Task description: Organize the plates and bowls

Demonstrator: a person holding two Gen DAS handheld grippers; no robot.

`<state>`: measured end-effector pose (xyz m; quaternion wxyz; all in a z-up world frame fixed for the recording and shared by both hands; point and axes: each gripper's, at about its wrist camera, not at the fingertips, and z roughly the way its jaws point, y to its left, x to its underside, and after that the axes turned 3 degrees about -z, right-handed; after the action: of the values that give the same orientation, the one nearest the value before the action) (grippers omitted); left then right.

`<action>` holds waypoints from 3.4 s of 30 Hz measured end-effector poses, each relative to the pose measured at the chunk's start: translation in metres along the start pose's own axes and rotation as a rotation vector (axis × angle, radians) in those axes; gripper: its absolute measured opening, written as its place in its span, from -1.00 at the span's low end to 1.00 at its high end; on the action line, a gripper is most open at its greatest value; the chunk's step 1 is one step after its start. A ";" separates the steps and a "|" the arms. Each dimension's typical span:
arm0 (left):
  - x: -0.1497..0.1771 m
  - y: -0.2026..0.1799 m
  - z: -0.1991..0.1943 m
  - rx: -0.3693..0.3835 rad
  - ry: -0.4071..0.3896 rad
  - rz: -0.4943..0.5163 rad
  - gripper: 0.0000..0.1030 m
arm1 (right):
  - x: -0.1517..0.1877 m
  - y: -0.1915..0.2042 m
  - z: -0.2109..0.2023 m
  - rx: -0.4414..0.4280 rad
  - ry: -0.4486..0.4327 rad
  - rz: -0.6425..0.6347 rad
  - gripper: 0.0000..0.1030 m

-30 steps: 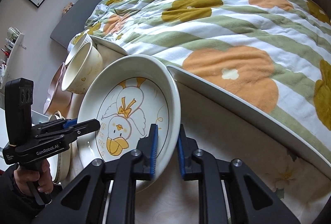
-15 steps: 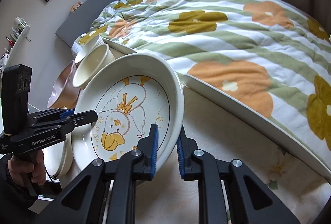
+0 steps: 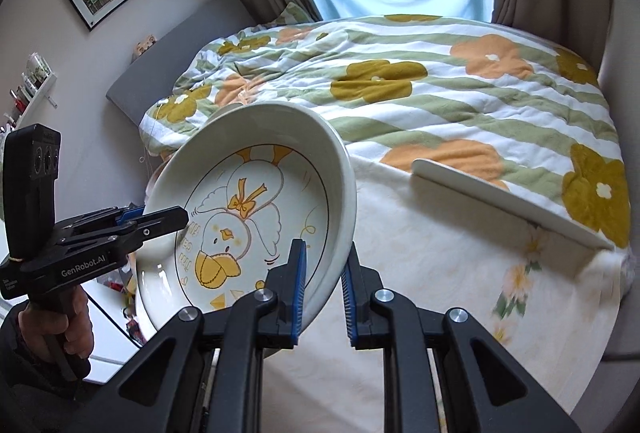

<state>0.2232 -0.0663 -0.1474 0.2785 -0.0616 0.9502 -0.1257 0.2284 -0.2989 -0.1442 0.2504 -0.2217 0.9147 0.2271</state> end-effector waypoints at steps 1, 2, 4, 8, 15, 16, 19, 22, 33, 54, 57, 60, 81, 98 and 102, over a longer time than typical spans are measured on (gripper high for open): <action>0.003 0.006 -0.007 0.013 0.001 0.013 -0.56 | 0.004 0.010 -0.002 0.014 -0.006 0.014 -0.70; 0.006 0.014 -0.016 0.025 0.009 0.037 -0.56 | 0.010 0.022 -0.004 0.029 -0.010 0.035 -0.70; 0.012 0.026 -0.027 0.044 0.018 0.067 -0.56 | 0.020 0.042 -0.006 0.050 -0.017 0.072 -0.70; 0.027 0.058 -0.047 0.074 0.033 0.112 -0.56 | 0.043 0.082 0.000 0.074 -0.032 0.140 -0.70; 0.055 0.105 -0.049 0.114 0.099 0.114 -0.56 | 0.074 0.117 0.026 0.085 0.012 0.230 -0.70; 0.059 0.109 -0.046 0.119 0.110 0.109 -0.56 | 0.077 0.119 0.030 0.088 0.021 0.232 -0.70; 0.073 0.121 -0.032 0.121 0.142 0.103 -0.56 | 0.085 0.123 0.042 0.101 0.047 0.237 -0.70; 0.081 0.129 -0.017 0.123 0.169 0.088 -0.56 | 0.089 0.123 0.052 0.110 0.059 0.237 -0.70; 0.087 0.136 0.015 0.065 0.192 0.148 -0.56 | 0.091 0.128 0.071 0.157 0.068 0.188 -0.70; 0.106 0.104 0.029 -0.176 0.142 0.368 -0.56 | 0.095 0.139 0.074 0.216 0.081 0.124 -0.70; 0.110 0.098 0.028 -0.214 0.116 0.410 -0.56 | 0.095 0.140 0.074 0.233 0.072 0.128 -0.70; 0.111 0.098 0.027 -0.235 0.103 0.421 -0.56 | 0.094 0.144 0.076 0.255 0.066 0.129 -0.70; 0.114 0.099 0.016 -0.312 0.070 0.426 -0.56 | 0.096 0.159 0.095 0.361 0.045 0.064 -0.70; 0.112 0.102 0.011 -0.314 0.063 0.417 -0.56 | 0.098 0.163 0.099 0.385 0.054 0.053 -0.70; 0.112 0.103 0.011 -0.314 0.062 0.417 -0.56 | 0.099 0.162 0.099 0.381 0.053 0.058 -0.70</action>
<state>0.1307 0.0097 -0.2419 0.2564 0.0971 0.9582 0.0814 0.1030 -0.1459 -0.2264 0.2572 -0.1497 0.9533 0.0510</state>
